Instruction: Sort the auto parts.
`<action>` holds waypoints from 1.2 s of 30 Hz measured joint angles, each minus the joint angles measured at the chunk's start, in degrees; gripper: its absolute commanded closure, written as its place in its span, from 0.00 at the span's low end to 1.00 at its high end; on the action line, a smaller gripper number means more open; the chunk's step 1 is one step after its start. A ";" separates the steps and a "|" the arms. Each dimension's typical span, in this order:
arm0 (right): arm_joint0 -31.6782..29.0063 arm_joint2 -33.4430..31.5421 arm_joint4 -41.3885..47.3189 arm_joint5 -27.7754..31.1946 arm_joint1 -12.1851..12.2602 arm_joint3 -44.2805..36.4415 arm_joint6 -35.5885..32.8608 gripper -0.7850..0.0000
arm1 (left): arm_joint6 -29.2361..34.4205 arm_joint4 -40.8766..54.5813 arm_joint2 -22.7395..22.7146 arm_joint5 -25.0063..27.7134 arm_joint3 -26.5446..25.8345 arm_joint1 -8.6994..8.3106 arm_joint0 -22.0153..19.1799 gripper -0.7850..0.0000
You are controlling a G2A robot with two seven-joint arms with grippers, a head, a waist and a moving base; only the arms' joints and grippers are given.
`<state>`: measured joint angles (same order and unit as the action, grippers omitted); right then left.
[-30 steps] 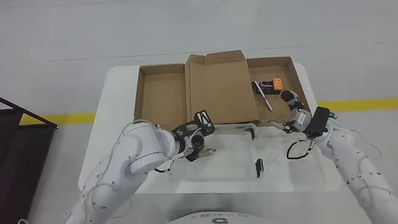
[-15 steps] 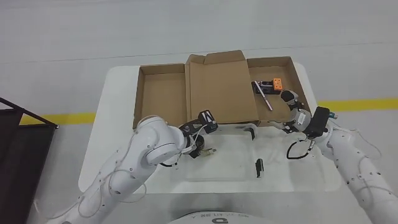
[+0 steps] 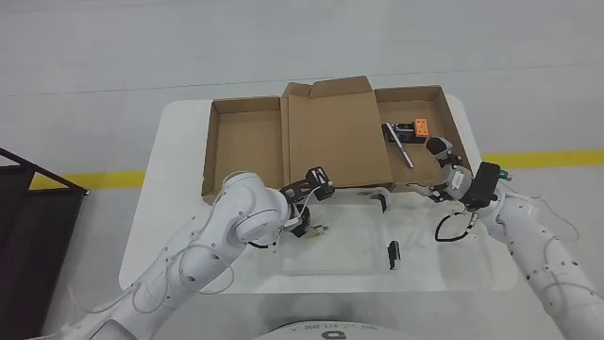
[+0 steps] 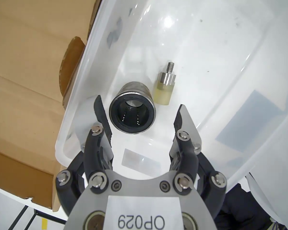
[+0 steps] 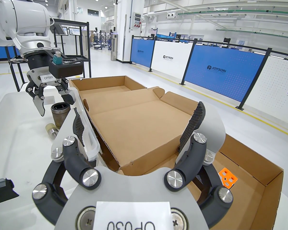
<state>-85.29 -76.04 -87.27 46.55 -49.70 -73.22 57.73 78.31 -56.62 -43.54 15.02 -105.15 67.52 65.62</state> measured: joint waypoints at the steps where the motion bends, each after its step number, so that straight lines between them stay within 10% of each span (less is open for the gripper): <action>1: 0.00 0.00 0.00 0.00 0.00 0.00 0.00 0.00 | 0.00 0.04 0.29 -0.07 0.26 0.08 -0.24 0.33; 13: 0.00 0.00 0.00 0.00 0.00 0.00 0.00 0.00 | 0.89 -0.43 3.40 -1.02 3.54 0.95 -2.71 0.55; 16: 0.00 0.00 0.00 0.00 0.00 0.00 0.00 0.00 | 1.11 -0.51 3.79 -1.12 4.02 1.08 -3.13 1.00; 36: 0.00 0.00 0.00 0.00 0.00 0.00 0.00 0.00 | 1.66 -6.91 -5.50 0.20 -20.92 -2.85 6.95 1.00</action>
<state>-85.29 -76.04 -87.27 46.55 -49.70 -73.22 57.73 79.97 -63.53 -49.04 15.22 -126.07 64.67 72.57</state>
